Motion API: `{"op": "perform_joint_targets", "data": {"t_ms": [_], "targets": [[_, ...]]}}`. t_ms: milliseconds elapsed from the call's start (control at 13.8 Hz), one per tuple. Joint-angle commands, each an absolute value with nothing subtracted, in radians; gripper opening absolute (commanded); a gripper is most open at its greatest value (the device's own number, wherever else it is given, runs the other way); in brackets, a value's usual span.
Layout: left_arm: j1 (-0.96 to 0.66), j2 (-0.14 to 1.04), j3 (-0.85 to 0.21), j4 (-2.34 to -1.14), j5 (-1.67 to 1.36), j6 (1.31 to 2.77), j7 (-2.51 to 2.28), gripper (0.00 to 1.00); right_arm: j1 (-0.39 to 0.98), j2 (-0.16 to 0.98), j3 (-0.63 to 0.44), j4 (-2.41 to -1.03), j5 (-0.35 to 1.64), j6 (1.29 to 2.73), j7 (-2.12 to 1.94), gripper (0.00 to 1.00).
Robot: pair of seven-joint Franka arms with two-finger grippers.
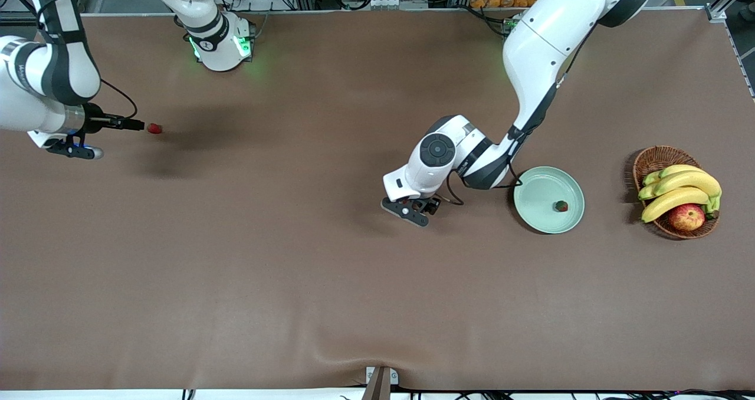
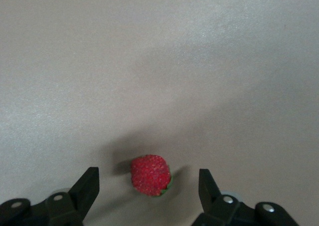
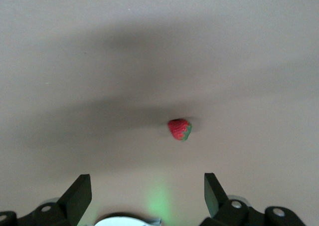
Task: Collect all strawberries into plate
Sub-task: 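Grasp the last strawberry with the right gripper while the left gripper reaches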
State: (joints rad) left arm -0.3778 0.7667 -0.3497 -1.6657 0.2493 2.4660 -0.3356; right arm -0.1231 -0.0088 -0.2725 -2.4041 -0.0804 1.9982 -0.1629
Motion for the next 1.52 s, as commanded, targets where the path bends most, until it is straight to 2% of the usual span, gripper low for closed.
{"op": "perform_joint_targets", "data": {"t_ms": [0,144,217,578,650,722,795,867,1011,1228,1445], "targets": [[-0.403,0.787,-0.331,-1.634,0.249,2.454,-0.356,0.83,-0.159,-0.022,-0.268,-2.503,-0.115,2.107,-0.199,1.0],[-0.403,0.788,-0.331,-1.632,0.249,2.454,-0.356,0.77,-0.169,0.021,-0.268,-2.508,-0.124,2.12,-0.215,1.0],[-0.403,0.793,-0.331,-1.632,0.249,2.454,-0.354,0.7,-0.175,0.044,-0.268,-2.51,-0.135,2.141,-0.228,1.0],[-0.403,0.807,-0.331,-1.618,0.25,2.454,-0.353,0.61,-0.235,0.167,-0.268,-2.513,-0.143,2.261,-0.328,1.0],[-0.403,0.807,-0.331,-1.618,0.25,2.454,-0.353,0.53,-0.241,0.178,-0.268,-2.513,-0.143,2.27,-0.333,0.99],[-0.403,0.802,-0.331,-1.618,0.25,2.454,-0.348,0.35,-0.241,0.192,-0.267,-2.513,-0.143,2.273,-0.333,0.92],[-0.402,0.798,-0.331,-1.618,0.252,2.454,-0.345,0.12,-0.241,0.202,-0.265,-2.513,-0.141,2.275,-0.333,0.8],[-0.402,0.793,-0.331,-1.618,0.253,2.454,-0.345,0.0,-0.239,0.206,-0.265,-2.513,-0.141,2.279,-0.331,0.75],[-0.382,0.769,-0.331,-1.631,0.256,2.444,-0.342,0.0,-0.235,0.212,-0.264,-2.516,-0.141,2.284,-0.331,0.63],[-0.356,0.62,-0.336,-1.722,0.25,2.338,-0.348,0.0,-0.235,0.233,-0.264,-2.52,-0.14,2.313,-0.33,0.63],[-0.315,0.508,-0.342,-1.79,0.25,2.15,-0.33,0.0,-0.235,0.245,-0.262,-2.52,-0.137,2.325,-0.33,0.57]]}}
